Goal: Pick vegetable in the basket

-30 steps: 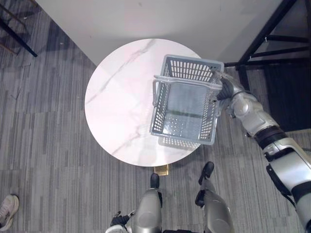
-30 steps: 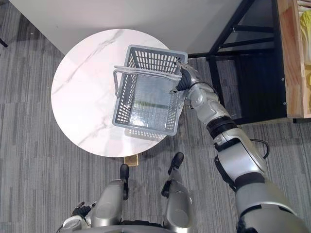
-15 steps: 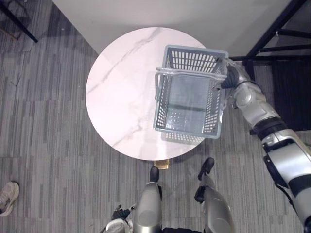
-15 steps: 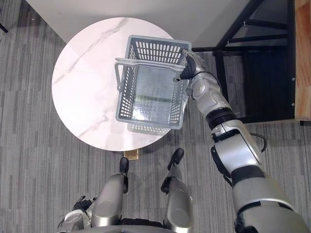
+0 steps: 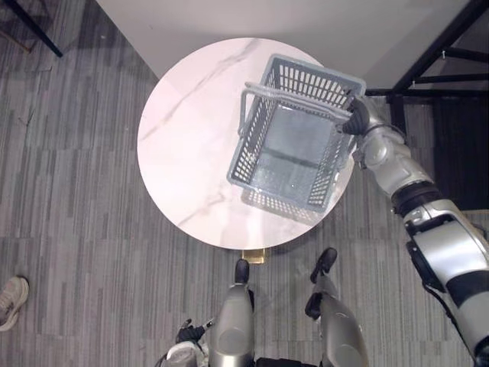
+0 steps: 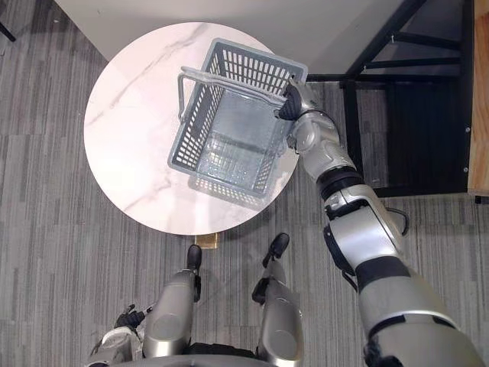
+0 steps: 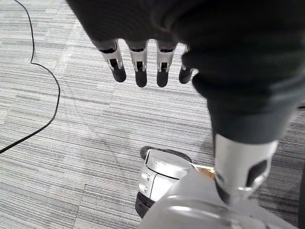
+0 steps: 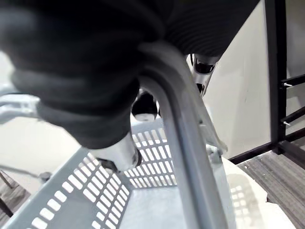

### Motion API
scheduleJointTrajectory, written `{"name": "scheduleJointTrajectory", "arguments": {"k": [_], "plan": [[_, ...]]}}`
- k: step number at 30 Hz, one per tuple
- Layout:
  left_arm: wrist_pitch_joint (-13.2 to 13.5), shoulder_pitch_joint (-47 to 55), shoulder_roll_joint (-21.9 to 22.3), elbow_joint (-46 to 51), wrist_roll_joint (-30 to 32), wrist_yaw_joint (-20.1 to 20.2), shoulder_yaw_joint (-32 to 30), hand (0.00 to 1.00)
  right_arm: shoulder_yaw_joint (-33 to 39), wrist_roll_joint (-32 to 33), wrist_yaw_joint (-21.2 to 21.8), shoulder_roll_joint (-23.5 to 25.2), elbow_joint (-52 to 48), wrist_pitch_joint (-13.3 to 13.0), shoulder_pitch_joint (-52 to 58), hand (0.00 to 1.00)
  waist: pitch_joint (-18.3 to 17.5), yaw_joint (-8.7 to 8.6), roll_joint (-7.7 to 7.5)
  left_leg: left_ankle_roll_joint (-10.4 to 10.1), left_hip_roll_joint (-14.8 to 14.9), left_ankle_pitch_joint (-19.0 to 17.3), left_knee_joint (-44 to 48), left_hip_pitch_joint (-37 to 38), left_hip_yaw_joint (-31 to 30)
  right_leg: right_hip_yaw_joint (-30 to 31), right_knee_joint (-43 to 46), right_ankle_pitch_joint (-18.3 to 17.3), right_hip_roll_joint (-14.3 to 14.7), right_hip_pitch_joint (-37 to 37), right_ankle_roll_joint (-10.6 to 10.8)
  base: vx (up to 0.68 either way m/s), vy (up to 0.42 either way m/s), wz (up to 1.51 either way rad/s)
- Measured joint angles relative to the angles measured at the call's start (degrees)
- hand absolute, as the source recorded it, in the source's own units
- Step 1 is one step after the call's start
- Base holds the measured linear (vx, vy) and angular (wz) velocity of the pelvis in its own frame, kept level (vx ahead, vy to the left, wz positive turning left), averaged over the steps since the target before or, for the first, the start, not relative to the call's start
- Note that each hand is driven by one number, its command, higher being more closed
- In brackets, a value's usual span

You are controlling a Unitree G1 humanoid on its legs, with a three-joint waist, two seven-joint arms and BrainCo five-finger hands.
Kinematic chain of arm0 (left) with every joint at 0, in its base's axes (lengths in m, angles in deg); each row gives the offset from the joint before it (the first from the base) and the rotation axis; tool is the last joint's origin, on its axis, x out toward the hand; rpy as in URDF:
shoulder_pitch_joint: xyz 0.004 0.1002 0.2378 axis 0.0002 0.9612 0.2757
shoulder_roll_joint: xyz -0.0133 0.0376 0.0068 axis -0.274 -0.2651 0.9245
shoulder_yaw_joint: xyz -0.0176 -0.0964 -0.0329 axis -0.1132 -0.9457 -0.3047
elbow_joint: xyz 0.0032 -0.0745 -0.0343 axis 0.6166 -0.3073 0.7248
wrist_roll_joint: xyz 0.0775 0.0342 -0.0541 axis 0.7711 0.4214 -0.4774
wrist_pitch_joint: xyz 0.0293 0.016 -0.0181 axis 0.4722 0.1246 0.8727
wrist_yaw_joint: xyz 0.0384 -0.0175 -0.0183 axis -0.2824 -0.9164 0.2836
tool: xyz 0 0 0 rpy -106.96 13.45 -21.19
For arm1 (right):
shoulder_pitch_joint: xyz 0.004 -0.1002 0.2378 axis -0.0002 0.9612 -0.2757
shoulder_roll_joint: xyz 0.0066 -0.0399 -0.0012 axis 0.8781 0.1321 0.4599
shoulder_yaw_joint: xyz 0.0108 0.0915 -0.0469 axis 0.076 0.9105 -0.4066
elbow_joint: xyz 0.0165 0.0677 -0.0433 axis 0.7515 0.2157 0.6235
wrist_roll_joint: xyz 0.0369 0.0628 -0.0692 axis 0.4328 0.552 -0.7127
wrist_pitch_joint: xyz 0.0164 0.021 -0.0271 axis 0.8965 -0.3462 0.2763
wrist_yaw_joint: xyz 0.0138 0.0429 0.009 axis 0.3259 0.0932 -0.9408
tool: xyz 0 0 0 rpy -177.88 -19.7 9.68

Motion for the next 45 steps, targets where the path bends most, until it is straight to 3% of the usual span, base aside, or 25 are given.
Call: {"name": "scheduleJointTrajectory", "arguments": {"k": [5, 10, 17, 21, 24, 27, 30, 33, 36, 45], "plan": [[-0.1, 0.0, -0.1, 0.0, 0.0, 0.0, 0.3, 0.00, -1.9, -2.2, 1.4, 0.1, 0.1, 0.1, 0.0, 1.00, 0.0, -0.02, -0.05, 0.0, 0.0, 0.1, -0.1, 0.5, -0.2, 0.0, 0.0, 0.0, 0.0, 0.6, 0.0, 0.02, 0.016, 0.01], [-0.6, 0.0, -0.3, -0.1, 0.1, 0.1, 0.2, 0.00, -9.0, -5.1, 4.3, 0.0, -0.5, -0.2, 0.2, 1.00, -0.3, -0.11, -0.53, 0.0, 0.1, 0.4, -1.5, 3.2, 0.9, 0.9, -0.1, 0.0, 0.1, 1.9, 0.0, 0.04, 0.023, -0.10], [-2.6, 0.9, -1.2, -0.7, 1.3, 0.1, -1.7, 0.00, -19.1, -8.9, 9.8, -2.1, -8.6, -3.6, 4.3, 1.00, -5.0, -0.53, -2.98, -0.1, 0.2, 0.7, -3.7, 6.8, 2.6, 2.5, -0.3, 0.0, 0.4, 3.7, 0.0, 0.06, 0.018, -0.11], [-2.7, 3.3, -2.9, -0.6, 3.5, 0.3, -2.3, 0.00, -25.0, -11.3, 12.8, -3.5, -17.0, -5.9, 9.2, 1.00, -9.5, -1.67, -6.12, -0.1, 0.1, 0.6, -4.8, 9.3, 4.2, 4.7, -0.4, 0.0, 0.4, 4.6, 0.0, 0.05, 0.022, -0.16], [-3.2, 3.7, -3.1, -0.6, 3.6, 0.3, -4.1, 0.00, -25.2, -11.0, 13.9, -7.3, -23.8, -6.8, 12.7, 1.00, -11.0, -2.04, -7.42, 0.0, 0.2, 0.4, -4.8, 10.4, 5.8, 6.8, -0.4, 0.0, 0.7, 4.7, 0.1, 0.01, 0.003, -0.24], [-3.6, 4.9, -3.1, -0.6, 5.0, 0.3, -4.5, 0.00, -25.1, -9.0, 14.7, -12.3, -29.1, -7.4, 15.5, 1.00, -12.6, -3.26, -7.24, -0.2, 0.6, 0.3, -5.1, 11.5, 7.1, 8.0, -0.4, -0.1, 1.2, 4.8, 0.1, 0.01, -0.015, -0.23], [-4.2, 5.9, -2.8, -0.7, 5.8, 0.4, -4.4, 0.00, -23.1, -5.9, 14.8, -17.9, -34.4, -7.3, 22.3, 1.00, -14.5, -4.41, -6.10, -0.8, 1.4, -0.2, -5.4, 12.5, 7.7, 8.6, -0.4, -0.4, 2.0, 5.7, 0.6, 0.02, -0.019, -0.18], [-4.3, 7.1, -2.8, -0.8, 6.3, 0.4, -4.4, 0.00, -21.5, -3.5, 14.9, -20.5, -36.3, -7.2, 27.9, 1.00, -15.8, -5.41, -5.53, -1.1, 1.7, -0.4, -6.2, 14.1, 9.7, 10.3, -0.4, -0.7, 2.6, 5.7, 0.9, 0.04, -0.008, -0.31], [-4.3, 7.3, -2.8, -0.8, 7.6, 0.9, -4.2, 0.00, -19.9, -2.2, 14.9, -21.4, -36.2, -7.1, 31.6, 1.00, -16.3, -6.45, -4.80, -1.3, 1.9, -0.5, -6.4, 14.7, 10.7, 11.4, -0.5, -0.7, 2.9, 5.6, 0.9, 0.02, 0.000, -0.20], [-4.2, 7.4, -1.6, -1.8, 7.7, 1.6, -3.2, 0.00, -16.3, -1.0, 14.9, -22.3, -35.5, -7.1, 36.0, 1.00, -17.5, -6.50, -2.73, -1.2, 1.6, -0.4, -7.7, 16.1, 11.6, 12.1, -0.5, -0.5, 3.0, 5.9, 0.7, 0.02, 0.003, -0.05]]}}
